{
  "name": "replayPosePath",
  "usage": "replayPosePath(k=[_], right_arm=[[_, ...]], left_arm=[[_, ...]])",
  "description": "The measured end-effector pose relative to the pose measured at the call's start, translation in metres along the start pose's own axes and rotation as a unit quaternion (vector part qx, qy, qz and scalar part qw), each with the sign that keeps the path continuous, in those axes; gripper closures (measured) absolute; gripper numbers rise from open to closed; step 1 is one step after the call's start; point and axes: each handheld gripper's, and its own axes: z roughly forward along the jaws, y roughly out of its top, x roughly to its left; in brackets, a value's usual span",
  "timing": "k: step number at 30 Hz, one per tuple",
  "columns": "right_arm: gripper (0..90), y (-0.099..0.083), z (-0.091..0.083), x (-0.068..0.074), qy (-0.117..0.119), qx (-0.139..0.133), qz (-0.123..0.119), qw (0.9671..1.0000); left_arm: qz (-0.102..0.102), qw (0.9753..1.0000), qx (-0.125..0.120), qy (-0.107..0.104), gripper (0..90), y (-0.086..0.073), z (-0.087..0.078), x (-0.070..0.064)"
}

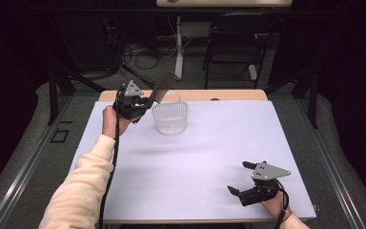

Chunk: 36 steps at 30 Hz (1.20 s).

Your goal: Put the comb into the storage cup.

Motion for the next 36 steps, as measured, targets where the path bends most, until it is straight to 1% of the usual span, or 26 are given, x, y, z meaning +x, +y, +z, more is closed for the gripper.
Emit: replayPosePath(k=[1,9,10,12,13,15,17,20,22,27,35,36], right_arm=[[0.4,0.000,0.000,0.000,0.000,0.000,0.000,1.0000],[0.4,0.000,0.000,0.000,0.001,0.001,0.002,1.0000],[0.4,0.000,0.000,0.000,0.001,0.000,0.003,1.0000],[0.4,0.000,0.000,0.000,0.001,0.000,0.003,1.0000],[0.4,0.000,0.000,0.000,0.001,0.000,0.002,1.0000],[0.5,0.000,0.000,0.000,0.002,0.001,0.002,1.0000],[0.5,0.000,0.000,0.000,0.002,0.001,0.002,1.0000],[0.4,0.000,0.000,-0.001,0.000,0.001,0.003,1.0000],[0.5,0.000,0.000,-0.001,0.001,0.003,0.003,1.0000],[0.5,0.000,0.000,-0.001,0.002,0.002,0.004,1.0000],[0.5,-0.001,0.000,-0.001,0.003,0.002,0.004,1.0000],[0.4,-0.001,0.001,-0.001,0.003,0.002,0.004,1.0000]], left_arm=[[-0.002,1.0000,-0.001,0.000,72.1,0.000,0.001,0.000],[0.001,1.0000,-0.001,0.001,72.1,0.002,0.004,0.003],[-0.002,1.0000,-0.003,0.001,72.1,0.002,0.004,0.002],[-0.001,1.0000,-0.004,0.001,72.1,0.004,0.005,0.003],[0.004,1.0000,-0.004,0.002,72.1,0.005,0.004,0.003],[0.002,1.0000,-0.005,0.001,72.1,0.006,0.005,0.003],[0.006,1.0000,-0.005,0.002,72.1,0.007,0.006,0.003],[0.005,0.9999,-0.009,0.000,72.1,0.009,0.008,0.004],[0.002,0.9999,-0.012,-0.001,72.1,0.010,0.009,0.004],[0.006,0.9999,-0.013,-0.002,72.1,0.011,0.013,0.002],[0.003,0.9998,-0.019,-0.002,72.1,0.012,0.017,0.000],[0.006,0.9998,-0.018,-0.002,72.1,0.012,0.018,0.000]])
